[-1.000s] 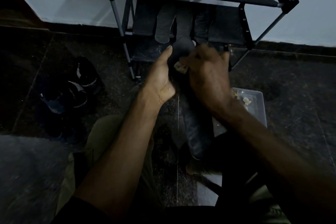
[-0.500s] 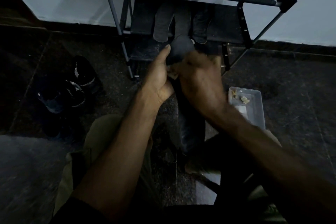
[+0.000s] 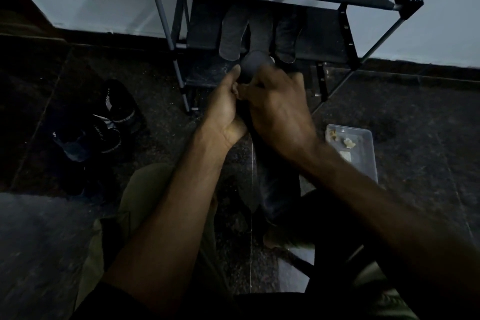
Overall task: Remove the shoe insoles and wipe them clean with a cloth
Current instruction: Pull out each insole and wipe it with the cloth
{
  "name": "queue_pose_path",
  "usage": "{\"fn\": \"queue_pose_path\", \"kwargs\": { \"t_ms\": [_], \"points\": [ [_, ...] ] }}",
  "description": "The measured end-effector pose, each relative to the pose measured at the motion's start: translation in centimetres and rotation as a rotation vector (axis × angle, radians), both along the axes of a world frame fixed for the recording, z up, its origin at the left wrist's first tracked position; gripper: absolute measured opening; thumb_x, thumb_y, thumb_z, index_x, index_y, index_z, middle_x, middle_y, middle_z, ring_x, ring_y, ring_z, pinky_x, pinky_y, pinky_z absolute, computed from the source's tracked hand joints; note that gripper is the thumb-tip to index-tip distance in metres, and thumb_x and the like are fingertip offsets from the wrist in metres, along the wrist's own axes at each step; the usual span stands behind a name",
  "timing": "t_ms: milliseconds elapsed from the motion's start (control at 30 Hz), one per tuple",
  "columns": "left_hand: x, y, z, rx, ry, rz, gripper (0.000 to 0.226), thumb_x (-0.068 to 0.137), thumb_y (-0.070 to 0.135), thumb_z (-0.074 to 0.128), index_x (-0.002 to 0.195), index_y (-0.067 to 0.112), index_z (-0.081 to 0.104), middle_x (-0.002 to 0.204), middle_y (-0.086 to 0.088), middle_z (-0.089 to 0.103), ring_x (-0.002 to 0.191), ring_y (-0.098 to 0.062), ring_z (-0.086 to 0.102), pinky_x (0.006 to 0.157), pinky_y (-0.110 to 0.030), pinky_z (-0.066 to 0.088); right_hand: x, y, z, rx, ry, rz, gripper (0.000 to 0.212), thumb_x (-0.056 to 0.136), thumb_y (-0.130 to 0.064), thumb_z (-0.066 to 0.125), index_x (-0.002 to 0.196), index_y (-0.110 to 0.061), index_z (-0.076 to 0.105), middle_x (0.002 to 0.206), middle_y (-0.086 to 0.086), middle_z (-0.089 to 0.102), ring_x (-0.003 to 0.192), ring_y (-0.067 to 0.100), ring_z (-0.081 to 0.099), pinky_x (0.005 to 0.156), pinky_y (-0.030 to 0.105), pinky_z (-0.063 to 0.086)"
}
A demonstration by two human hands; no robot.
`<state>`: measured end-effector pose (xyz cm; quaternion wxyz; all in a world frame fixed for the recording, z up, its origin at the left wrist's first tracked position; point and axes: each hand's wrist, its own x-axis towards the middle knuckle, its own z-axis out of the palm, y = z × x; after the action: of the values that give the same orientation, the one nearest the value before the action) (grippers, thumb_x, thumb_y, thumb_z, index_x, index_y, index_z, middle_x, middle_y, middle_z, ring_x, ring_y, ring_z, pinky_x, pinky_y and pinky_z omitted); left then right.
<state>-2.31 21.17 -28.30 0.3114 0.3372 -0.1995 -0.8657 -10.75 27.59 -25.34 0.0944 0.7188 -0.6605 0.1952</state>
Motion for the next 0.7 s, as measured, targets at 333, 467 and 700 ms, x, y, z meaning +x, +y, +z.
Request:
{"fn": "queue_pose_path", "kwargs": {
  "t_ms": [333, 467, 700],
  "points": [
    [-0.7, 0.4, 0.1, -0.046, -0.009, -0.017, 0.042, 0.102, 0.041, 0.037, 0.11, 0.011, 0.065, 0.101, -0.011, 0.072, 0.092, -0.024, 0.07, 0.076, -0.035, 0.057, -2.8, -2.6, 1.4, -0.038, -0.037, -0.214, 0.022, 0.089, -0.013, 0.055, 0.101, -0.016, 0.073, 0.094, 0.011, 0.06, 0.087, 0.029, 0.058, 0.076, 0.033, 0.023],
    [0.0, 0.1, -0.1, -0.007, 0.016, -0.006, 0.045, 0.102, 0.04, 0.034, 0.111, 0.008, 0.064, 0.097, -0.012, 0.071, 0.089, -0.023, 0.07, 0.074, -0.033, 0.057, -0.7, -0.2, 0.0, -0.006, 0.028, 0.001, 0.017, 0.086, -0.017, 0.066, 0.102, -0.019, 0.073, 0.098, 0.009, 0.062, 0.088, 0.029, 0.059, 0.074, 0.034, 0.031],
    [-1.1, 0.7, 0.5, -0.067, 0.006, -0.054, 0.04, 0.103, 0.037, 0.035, 0.109, 0.012, 0.065, 0.103, -0.012, 0.07, 0.095, -0.024, 0.068, 0.087, -0.037, 0.054, -3.9, -2.0, 1.6, -0.033, -0.049, -0.303, 0.028, 0.089, -0.014, 0.048, 0.099, -0.016, 0.074, 0.094, 0.012, 0.059, 0.083, 0.03, 0.058, 0.075, 0.035, 0.024]
  ]
}}
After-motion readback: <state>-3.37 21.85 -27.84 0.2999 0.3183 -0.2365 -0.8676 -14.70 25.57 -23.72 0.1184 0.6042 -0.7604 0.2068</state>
